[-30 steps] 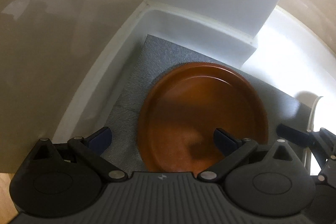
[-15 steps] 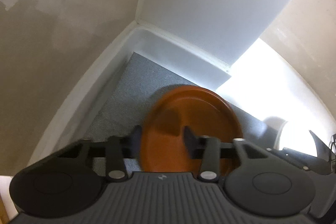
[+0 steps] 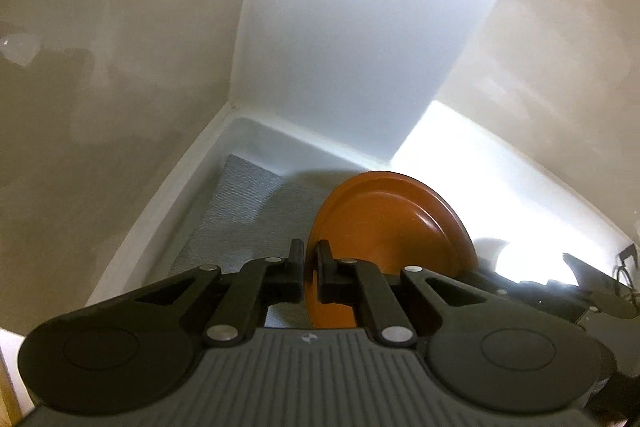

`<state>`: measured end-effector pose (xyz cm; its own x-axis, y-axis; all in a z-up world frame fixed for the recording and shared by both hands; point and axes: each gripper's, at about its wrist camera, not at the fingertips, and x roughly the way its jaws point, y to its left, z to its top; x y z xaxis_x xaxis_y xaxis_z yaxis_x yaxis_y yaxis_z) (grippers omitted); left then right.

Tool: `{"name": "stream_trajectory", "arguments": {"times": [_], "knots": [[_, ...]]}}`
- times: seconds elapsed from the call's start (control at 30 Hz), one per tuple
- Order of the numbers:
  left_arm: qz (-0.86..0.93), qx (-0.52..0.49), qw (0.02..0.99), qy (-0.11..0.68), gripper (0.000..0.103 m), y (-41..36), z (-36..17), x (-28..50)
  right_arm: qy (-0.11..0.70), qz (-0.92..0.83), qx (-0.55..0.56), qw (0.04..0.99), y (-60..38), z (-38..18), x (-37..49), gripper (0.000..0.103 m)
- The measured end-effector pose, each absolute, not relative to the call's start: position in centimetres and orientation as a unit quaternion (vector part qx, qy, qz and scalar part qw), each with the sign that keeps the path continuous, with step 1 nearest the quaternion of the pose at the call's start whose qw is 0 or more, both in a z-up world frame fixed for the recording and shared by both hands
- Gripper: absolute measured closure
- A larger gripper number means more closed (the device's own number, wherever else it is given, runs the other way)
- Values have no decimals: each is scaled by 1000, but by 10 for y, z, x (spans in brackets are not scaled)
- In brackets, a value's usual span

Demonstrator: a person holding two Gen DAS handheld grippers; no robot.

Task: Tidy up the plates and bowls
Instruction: 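Close the left gripper on the terracotta plate rim, then lift and carry the terracotta plate with the left gripper over the white plates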

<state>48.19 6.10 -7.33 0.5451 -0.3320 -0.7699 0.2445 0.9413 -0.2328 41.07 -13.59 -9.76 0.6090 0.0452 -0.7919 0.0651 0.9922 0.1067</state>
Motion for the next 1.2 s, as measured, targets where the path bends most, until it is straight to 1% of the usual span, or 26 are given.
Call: {"name": "stream_trajectory", "arguments": {"times": [0.5, 1.1, 1.2], "knots": [[-243, -52, 882, 399, 98, 41, -24, 418, 371, -47, 72, 925, -159, -21, 330, 94], [-383, -17, 839, 386, 98, -37, -5, 341, 345, -184, 99, 915, -208, 2, 206, 95], [-396, -12, 834, 385, 98, -46, -1, 327, 342, -201, 104, 912, -212, 4, 198, 95]]}}
